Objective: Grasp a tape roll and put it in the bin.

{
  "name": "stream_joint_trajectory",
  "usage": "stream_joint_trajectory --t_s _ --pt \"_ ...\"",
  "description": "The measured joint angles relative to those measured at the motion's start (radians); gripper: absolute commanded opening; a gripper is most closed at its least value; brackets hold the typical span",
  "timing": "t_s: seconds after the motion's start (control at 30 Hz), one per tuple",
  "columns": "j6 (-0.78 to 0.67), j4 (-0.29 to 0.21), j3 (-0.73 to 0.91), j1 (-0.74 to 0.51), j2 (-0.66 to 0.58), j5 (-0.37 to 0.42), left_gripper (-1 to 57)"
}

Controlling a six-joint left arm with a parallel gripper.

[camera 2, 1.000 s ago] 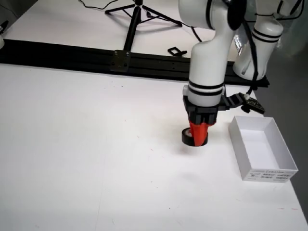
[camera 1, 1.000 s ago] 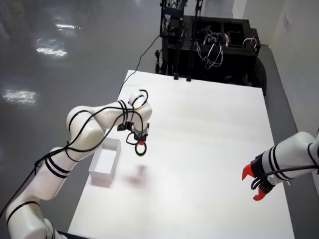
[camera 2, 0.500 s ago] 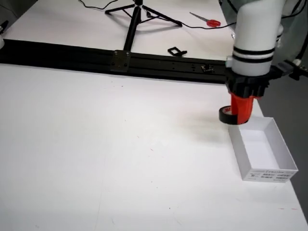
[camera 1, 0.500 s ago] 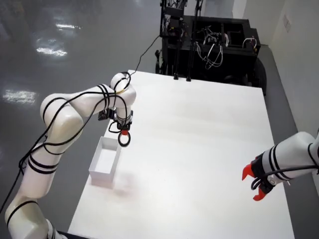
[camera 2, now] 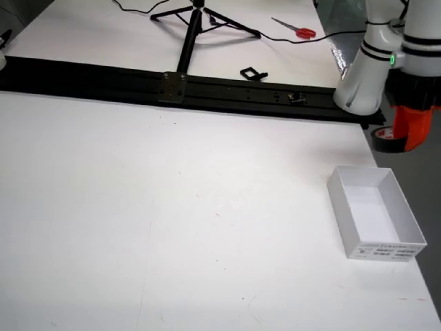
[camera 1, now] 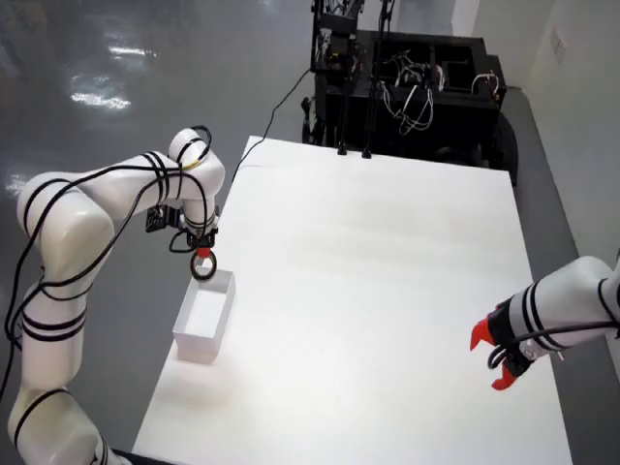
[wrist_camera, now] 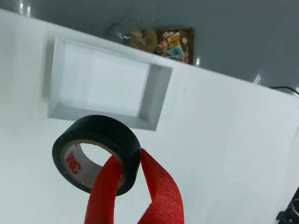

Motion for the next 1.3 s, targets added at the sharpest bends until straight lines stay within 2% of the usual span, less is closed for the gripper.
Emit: stream_joint_trajectory --t_s 0.27,1.3 --pt "-0.015 0.008 0.069 0.025 -0.020 -0.029 -0.7" --pt "-0.099 0.014 0.134 0.047 0.148 -0.190 -0.7"
